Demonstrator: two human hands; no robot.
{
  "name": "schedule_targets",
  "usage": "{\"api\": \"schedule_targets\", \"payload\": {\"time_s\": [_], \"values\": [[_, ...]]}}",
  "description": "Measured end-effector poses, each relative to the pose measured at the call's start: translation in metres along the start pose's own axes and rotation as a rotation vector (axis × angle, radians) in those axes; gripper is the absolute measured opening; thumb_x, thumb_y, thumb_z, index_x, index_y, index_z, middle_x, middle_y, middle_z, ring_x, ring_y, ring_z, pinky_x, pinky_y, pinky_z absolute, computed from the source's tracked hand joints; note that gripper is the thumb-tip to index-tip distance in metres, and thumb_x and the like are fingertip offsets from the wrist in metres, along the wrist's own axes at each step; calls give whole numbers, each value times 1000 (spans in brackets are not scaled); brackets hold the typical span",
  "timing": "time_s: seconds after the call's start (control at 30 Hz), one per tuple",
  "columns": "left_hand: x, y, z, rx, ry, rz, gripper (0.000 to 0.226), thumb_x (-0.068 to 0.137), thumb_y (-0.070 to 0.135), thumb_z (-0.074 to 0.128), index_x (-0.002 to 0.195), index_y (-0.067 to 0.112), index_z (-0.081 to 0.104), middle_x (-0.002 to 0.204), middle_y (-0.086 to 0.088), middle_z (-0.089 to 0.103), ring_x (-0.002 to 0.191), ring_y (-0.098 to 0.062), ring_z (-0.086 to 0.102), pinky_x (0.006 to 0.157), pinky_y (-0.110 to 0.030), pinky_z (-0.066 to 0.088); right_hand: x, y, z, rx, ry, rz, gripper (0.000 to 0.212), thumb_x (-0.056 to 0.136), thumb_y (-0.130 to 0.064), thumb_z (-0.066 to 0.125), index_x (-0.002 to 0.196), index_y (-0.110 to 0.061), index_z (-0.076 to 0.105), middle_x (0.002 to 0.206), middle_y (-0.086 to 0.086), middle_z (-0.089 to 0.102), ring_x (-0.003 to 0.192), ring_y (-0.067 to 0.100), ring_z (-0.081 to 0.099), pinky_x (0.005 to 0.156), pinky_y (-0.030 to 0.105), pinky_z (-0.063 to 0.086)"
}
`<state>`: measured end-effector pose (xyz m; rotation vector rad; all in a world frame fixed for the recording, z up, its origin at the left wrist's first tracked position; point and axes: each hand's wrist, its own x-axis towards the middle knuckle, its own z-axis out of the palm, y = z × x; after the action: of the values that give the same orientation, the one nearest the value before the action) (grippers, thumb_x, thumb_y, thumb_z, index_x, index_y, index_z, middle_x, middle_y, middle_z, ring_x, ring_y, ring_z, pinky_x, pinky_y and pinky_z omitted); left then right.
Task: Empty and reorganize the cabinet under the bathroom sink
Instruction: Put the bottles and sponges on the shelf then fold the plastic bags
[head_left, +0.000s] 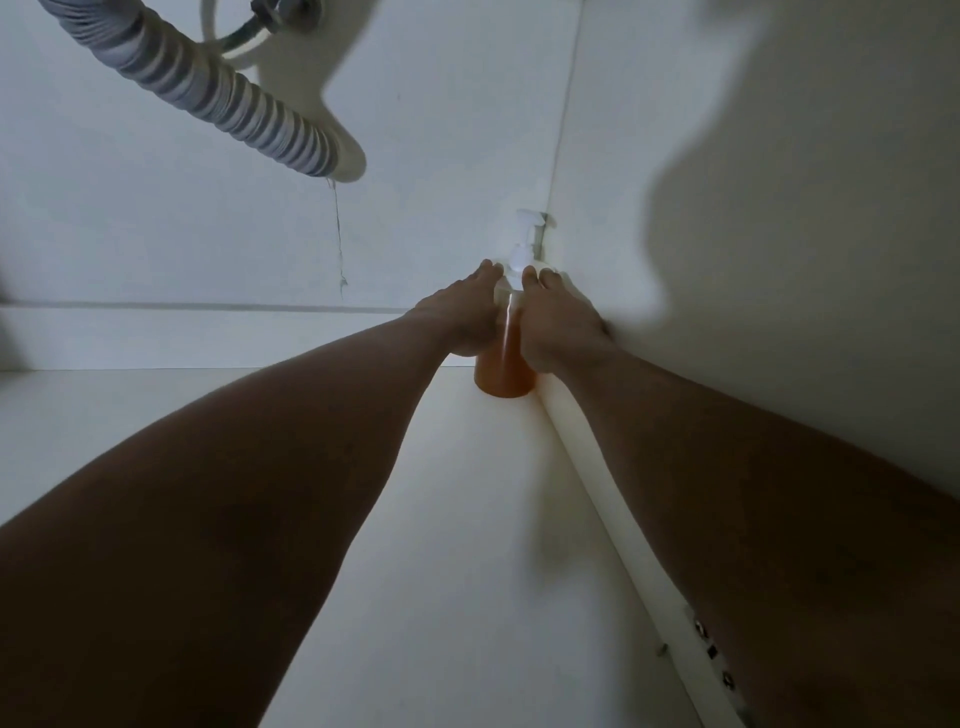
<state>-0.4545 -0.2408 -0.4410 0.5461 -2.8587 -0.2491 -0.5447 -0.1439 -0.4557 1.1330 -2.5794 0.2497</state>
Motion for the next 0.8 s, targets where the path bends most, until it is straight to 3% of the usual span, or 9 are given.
{"api": "schedule_targets", "payload": {"time_s": [0.03,0.1,0.17,0.2,0.33,0.4,0.57,0.67,0.8], "values": [[-1,0,1,37,-28,38,63,97,24,50,152,11,22,161,-6,14,139,-33,36,104,-46,40,0,1,-1,-3,2,-14,78,90,-25,51,154,-10,10,157,7,19,142,23,26,106,41,41],[-12,7,1,61,-78,81,62,102,22,44,155,9,14,163,-16,1,150,-35,5,120,-44,16,-4,1,-3,-4,-1,-23,75,91,-26,48,154,-8,11,156,8,20,142,23,25,107,39,40],[-32,18,-1,76,-88,88,69,103,11,41,156,11,-2,163,-14,-12,149,-29,-17,119,-38,-4,-8,0,-7,18,8,-2,73,92,-25,48,154,-10,12,155,8,22,139,24,29,106,39,41],[-44,21,0,65,-105,45,73,101,4,41,155,13,-7,163,-9,-15,149,-25,-19,119,-36,-4,-11,-1,-10,31,-10,5,74,91,-24,49,154,-11,12,156,8,21,139,24,31,105,40,42],[-86,-1,0,-16,-132,-72,92,91,-3,44,154,32,-14,164,3,-14,152,-23,5,118,-46,25,-32,-8,-29,127,-112,41,82,90,-13,48,155,-20,0,163,3,2,144,26,25,109,48,37],[-99,-12,-6,-47,-145,-125,96,87,-1,45,154,34,-14,164,2,-11,151,-24,13,116,-46,30,-45,-5,-38,221,-81,31,83,90,-6,44,155,-27,-4,163,-1,1,145,27,25,113,47,33],[-139,-13,-20,-49,-100,-166,86,89,8,48,157,24,-1,164,0,9,147,-23,24,114,-46,33,-93,-13,-59,268,11,-12,66,93,-10,37,154,-23,18,159,0,22,140,28,35,110,44,32],[-165,-8,-28,-34,-76,-207,77,90,15,50,156,23,12,161,-1,22,145,-23,28,112,-46,34,-126,-29,-63,379,34,-65,43,95,-15,41,138,-18,44,139,6,47,125,28,50,100,42,42],[-218,6,-31,-66,16,-260,60,92,23,51,148,25,33,145,0,47,133,-22,43,103,-40,41,-185,-48,-60,387,-11,-59,44,90,-5,49,134,-12,48,133,7,50,119,26,52,95,36,44]]}}
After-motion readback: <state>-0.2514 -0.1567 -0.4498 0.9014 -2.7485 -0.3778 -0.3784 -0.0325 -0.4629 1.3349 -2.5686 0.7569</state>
